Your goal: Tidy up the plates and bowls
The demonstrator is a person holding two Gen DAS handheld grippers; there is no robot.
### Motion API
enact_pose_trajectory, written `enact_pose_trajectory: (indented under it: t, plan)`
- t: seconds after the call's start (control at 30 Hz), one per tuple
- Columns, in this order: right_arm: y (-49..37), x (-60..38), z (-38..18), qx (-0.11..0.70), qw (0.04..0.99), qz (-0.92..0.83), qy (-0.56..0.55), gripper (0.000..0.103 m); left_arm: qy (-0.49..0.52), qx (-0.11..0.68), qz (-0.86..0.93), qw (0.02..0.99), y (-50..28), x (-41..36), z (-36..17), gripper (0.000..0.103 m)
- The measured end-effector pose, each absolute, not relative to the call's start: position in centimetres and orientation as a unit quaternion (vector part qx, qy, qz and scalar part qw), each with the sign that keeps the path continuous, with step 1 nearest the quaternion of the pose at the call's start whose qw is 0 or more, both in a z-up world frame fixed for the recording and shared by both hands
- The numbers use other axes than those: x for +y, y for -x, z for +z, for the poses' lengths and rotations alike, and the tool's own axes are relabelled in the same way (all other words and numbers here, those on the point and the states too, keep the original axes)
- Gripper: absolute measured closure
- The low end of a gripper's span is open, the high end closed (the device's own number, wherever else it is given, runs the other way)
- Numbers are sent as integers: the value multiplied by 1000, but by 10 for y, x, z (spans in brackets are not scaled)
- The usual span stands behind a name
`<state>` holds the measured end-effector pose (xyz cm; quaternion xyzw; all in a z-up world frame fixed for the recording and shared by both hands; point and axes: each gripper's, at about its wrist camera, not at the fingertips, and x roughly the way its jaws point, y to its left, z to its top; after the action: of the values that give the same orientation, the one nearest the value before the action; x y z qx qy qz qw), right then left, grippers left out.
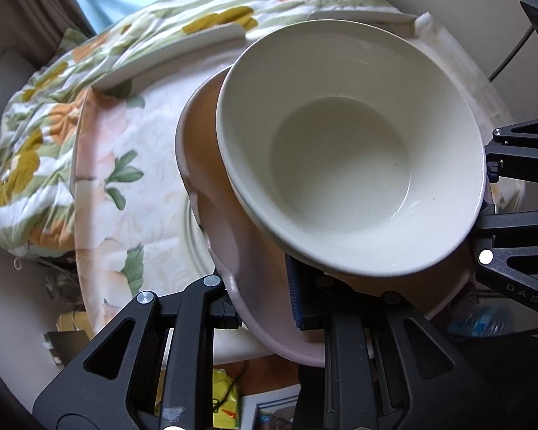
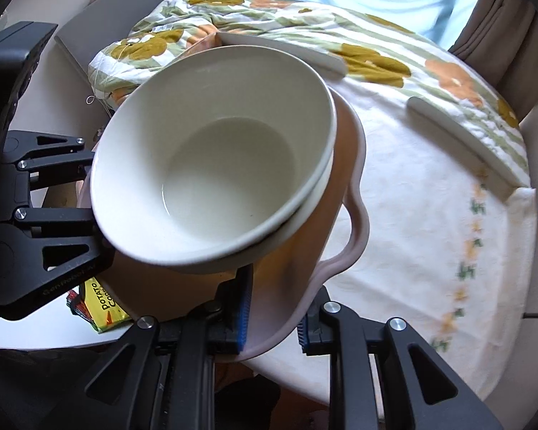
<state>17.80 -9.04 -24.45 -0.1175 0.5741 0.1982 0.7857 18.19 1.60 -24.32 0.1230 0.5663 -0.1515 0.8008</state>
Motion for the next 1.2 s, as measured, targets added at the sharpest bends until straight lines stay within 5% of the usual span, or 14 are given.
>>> enact_pose_trajectory:
  t: [1.2]
  plan:
    - [-189, -78, -274, 611, 773, 148, 84, 84, -130, 621, -150, 758, -201, 26, -272, 87]
